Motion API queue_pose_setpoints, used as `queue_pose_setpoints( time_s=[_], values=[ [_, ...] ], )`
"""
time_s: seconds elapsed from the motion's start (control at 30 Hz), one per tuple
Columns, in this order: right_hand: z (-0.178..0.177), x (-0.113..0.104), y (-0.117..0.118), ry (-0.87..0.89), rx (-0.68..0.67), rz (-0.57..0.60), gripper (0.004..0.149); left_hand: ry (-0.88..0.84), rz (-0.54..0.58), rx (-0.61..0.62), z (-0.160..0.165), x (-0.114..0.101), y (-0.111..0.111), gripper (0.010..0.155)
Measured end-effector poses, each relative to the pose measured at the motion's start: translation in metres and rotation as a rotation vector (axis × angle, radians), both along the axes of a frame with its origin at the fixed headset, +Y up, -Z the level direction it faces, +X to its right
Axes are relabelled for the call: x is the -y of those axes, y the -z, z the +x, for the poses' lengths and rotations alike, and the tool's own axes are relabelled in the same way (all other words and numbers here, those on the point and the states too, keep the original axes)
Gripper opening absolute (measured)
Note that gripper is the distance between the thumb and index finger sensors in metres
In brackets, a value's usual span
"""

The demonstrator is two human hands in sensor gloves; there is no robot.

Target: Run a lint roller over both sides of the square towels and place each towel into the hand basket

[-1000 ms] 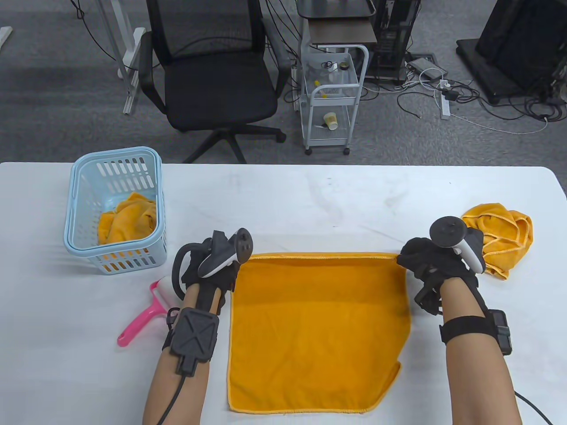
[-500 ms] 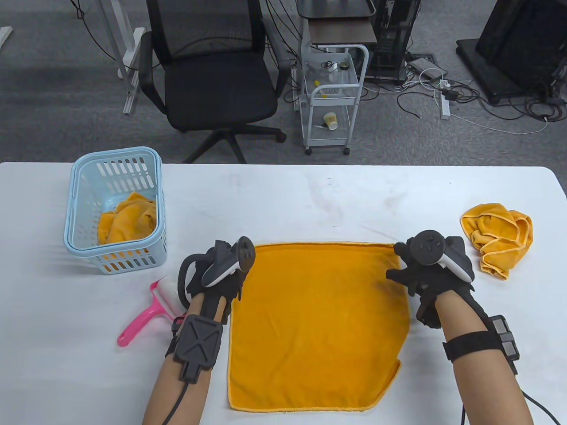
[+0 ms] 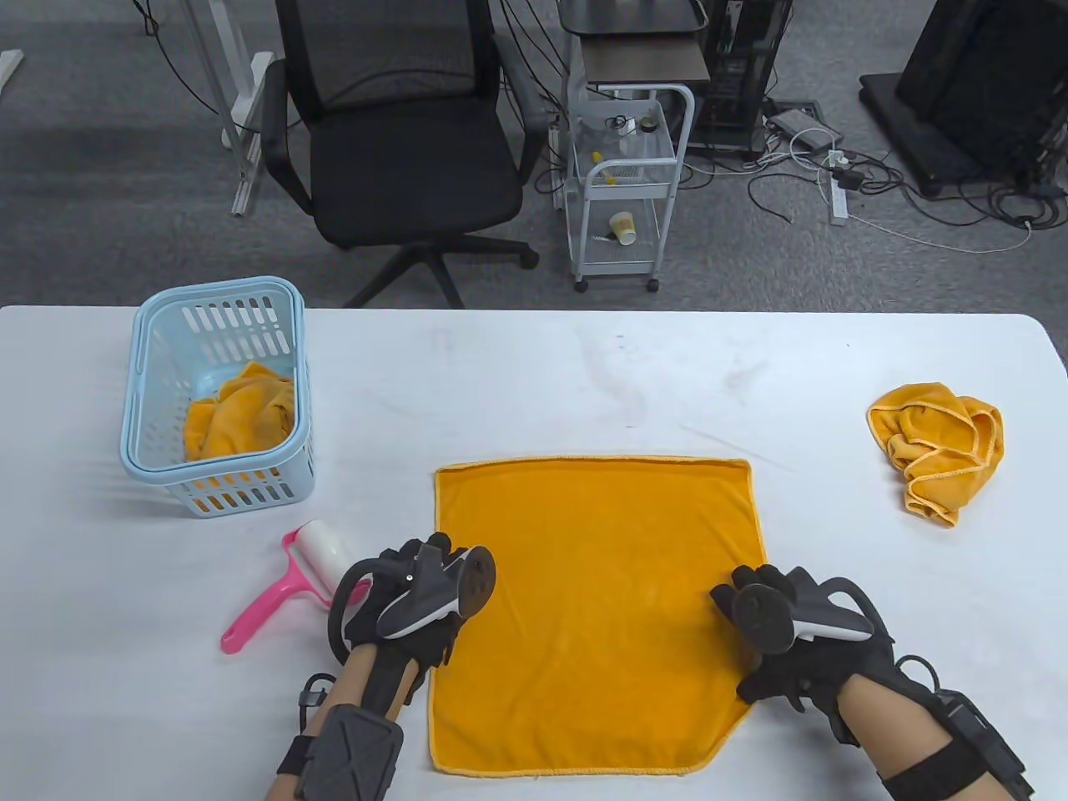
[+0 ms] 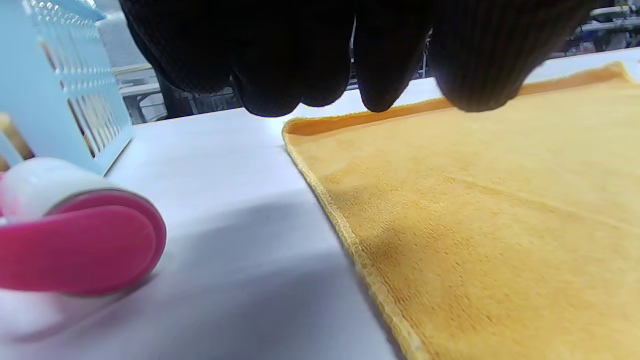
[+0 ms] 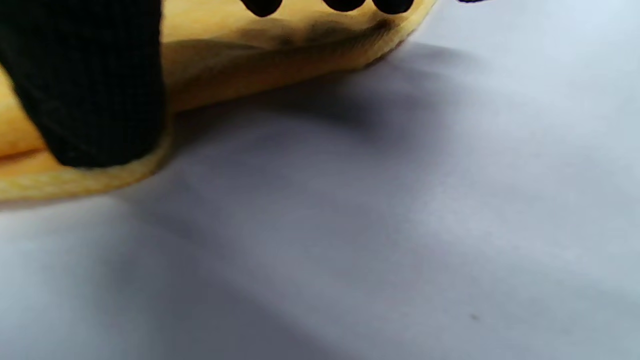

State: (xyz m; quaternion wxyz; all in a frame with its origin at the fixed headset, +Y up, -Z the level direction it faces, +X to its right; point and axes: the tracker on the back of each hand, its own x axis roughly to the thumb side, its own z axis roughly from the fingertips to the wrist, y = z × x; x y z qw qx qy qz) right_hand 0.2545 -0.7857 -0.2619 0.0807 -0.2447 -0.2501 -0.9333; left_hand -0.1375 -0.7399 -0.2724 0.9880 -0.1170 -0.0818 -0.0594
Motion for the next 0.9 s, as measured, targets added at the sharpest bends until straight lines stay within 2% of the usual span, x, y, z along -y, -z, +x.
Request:
queue_pose_setpoints(
  time_s=[0.1,0.33,0.5,0.67,0.73,0.9],
  values=[
    [0.003,-0.001,-0.004,-0.109,-0.015,-0.006,0.116,-0.066,0.041,-0.041,-0.016,-0.002,0.001,0.056],
    [0.023,0.000,-0.007,-0.195,0.047,-0.059,0.129,-0.178,0.078,-0.161,-0.067,-0.019,0.003,0.059],
    [0.025,0.002,-0.009,-0.193,0.049,-0.107,0.132,-0.068,0.003,-0.218,-0.098,-0.021,-0.003,0.071],
    [0.029,-0.004,-0.004,-0.092,0.069,-0.080,0.130,0.044,-0.125,-0.312,-0.141,-0.016,-0.015,0.094],
    [0.029,-0.004,-0.001,-0.078,0.092,-0.025,0.128,0.053,-0.154,-0.354,-0.155,-0.011,-0.018,0.096],
    [0.022,-0.001,0.000,-0.113,0.067,-0.022,0.129,0.069,-0.202,-0.447,-0.173,0.010,-0.014,0.089]
  ],
)
